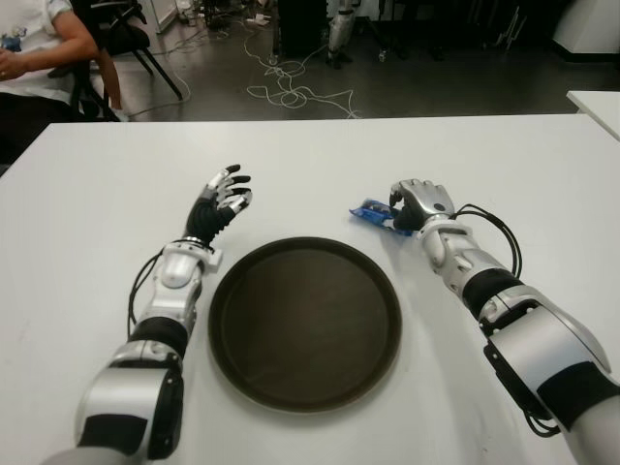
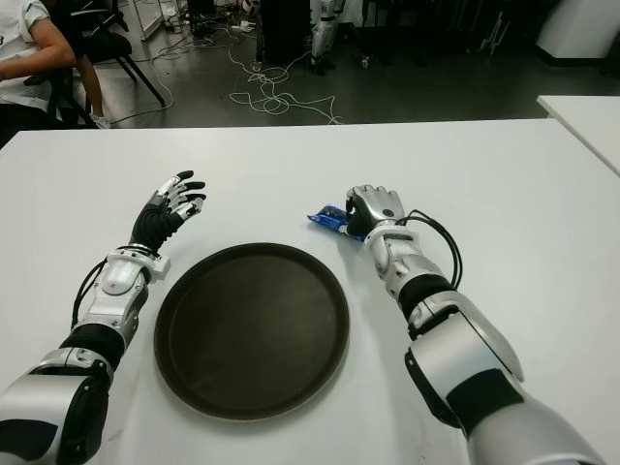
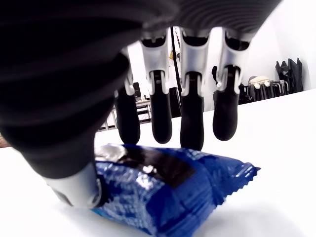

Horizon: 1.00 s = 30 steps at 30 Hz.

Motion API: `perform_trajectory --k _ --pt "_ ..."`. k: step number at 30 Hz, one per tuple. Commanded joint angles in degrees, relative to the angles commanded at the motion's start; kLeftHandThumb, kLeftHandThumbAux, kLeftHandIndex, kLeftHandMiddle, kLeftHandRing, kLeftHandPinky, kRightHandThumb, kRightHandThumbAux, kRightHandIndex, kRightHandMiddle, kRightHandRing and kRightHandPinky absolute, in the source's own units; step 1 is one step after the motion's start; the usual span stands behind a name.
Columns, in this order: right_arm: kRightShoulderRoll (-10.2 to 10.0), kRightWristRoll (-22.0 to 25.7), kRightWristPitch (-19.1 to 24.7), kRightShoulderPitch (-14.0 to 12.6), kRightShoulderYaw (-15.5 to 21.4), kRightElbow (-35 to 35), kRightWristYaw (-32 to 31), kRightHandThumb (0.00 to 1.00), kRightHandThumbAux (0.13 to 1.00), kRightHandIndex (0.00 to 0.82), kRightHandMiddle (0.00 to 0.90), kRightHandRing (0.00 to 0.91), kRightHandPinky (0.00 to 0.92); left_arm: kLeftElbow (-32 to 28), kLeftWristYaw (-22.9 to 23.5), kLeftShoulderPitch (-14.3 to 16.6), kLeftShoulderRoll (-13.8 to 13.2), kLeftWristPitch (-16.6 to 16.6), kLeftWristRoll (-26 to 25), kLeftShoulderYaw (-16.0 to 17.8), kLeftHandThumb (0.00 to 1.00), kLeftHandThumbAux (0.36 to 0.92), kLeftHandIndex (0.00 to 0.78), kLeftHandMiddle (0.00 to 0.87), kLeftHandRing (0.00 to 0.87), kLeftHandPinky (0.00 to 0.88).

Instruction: Pick up the Oreo

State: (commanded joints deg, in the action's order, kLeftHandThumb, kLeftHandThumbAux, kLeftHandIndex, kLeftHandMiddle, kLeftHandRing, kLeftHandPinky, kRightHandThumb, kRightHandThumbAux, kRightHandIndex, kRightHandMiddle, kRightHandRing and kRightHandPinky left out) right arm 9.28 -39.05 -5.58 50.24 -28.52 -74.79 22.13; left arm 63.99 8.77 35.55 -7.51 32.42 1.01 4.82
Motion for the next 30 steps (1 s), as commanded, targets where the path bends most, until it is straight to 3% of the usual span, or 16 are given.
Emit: perform_trajectory --k 8,14,18,20,23,30 --pt "-0.03 -0.10 -0.18 -0.47 -0.01 0.01 0.13 0.284 0.758 0.508 0.559 0.552 0.574 -0.37 -0.61 -0.23 -0.12 -0.08 0.56 -0.27 0.056 0.646 0.120 0.221 0.221 0.248" --pt "-0.14 -0.11 -0.13 -0.82 -0.25 -0.32 -2.41 0.222 0.687 0.424 0.518 0.549 0.541 -0.89 -1.47 -0.45 -0.04 -0.49 0.82 -0.41 0.065 0.646 0.113 0.219 0.222 0.245" --pt "-0.19 -1.24 0.89 -0.63 -1.46 -0.70 -4.53 0.158 0.636 0.360 0.445 0.486 0.472 -1.12 -1.59 -0.55 0.01 -0.84 0.75 -0.46 0.070 0.647 0.109 0.217 0.219 0.240" --pt "-0.27 -2.11 2.10 -0.45 -2.47 -0.97 -5.78 0.092 0.588 0.273 0.339 0.371 0.363 -1.27 -1.53 -0.62 0.08 -1.04 0.61 -0.43 0.070 0.648 0.110 0.218 0.218 0.240" --pt "-0.27 -2.33 2.94 -0.36 -3.19 -0.97 -6.53 0.039 0.558 0.193 0.254 0.283 0.286 -1.42 -1.52 -0.68 0.12 -1.19 0.56 -0.42 0.067 0.645 0.108 0.216 0.217 0.235" --pt "-0.37 -3.77 5.73 -0.03 -5.70 -1.05 -8.29 0.003 0.550 0.114 0.176 0.195 0.196 -1.38 -1.80 -0.77 0.23 -0.59 0.56 -0.37 0.063 0.632 0.117 0.221 0.221 0.245"
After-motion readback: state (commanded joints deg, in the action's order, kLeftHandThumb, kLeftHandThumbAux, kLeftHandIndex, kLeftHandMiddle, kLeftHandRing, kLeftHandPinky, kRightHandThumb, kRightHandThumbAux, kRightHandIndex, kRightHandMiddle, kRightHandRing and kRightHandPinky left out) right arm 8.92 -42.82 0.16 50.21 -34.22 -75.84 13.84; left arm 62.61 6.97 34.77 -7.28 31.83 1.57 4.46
